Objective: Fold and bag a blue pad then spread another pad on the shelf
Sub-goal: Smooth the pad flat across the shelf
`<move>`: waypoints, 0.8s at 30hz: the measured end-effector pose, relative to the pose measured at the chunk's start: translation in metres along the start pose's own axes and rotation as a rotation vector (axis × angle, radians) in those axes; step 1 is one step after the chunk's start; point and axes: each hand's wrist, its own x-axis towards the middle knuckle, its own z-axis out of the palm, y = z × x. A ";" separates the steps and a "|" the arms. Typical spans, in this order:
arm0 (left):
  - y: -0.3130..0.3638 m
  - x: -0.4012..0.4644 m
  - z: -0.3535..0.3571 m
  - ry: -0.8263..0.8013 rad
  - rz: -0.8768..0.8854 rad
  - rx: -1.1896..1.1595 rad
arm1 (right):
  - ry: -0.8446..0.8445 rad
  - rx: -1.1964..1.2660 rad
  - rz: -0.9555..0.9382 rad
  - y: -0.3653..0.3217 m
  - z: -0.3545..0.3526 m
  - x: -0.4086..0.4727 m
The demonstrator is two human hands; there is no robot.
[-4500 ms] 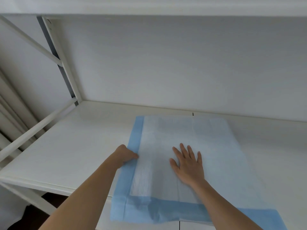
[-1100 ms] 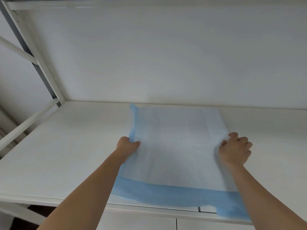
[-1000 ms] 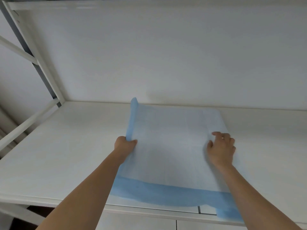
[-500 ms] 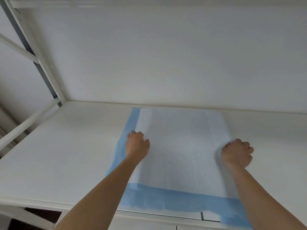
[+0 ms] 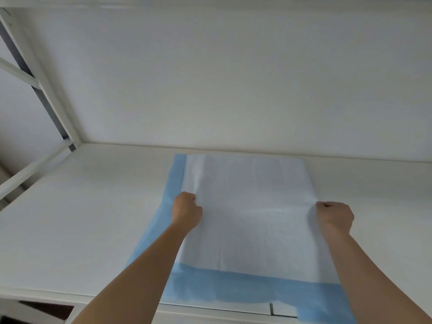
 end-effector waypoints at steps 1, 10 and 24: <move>-0.001 0.000 0.000 -0.006 0.002 -0.011 | -0.001 -0.001 0.007 -0.001 0.000 0.002; -0.005 0.000 -0.002 -0.016 0.059 -0.028 | 0.033 0.012 -0.008 -0.005 0.004 0.007; -0.006 -0.007 -0.005 -0.081 0.101 0.145 | -0.031 -0.619 -0.488 0.002 0.026 -0.012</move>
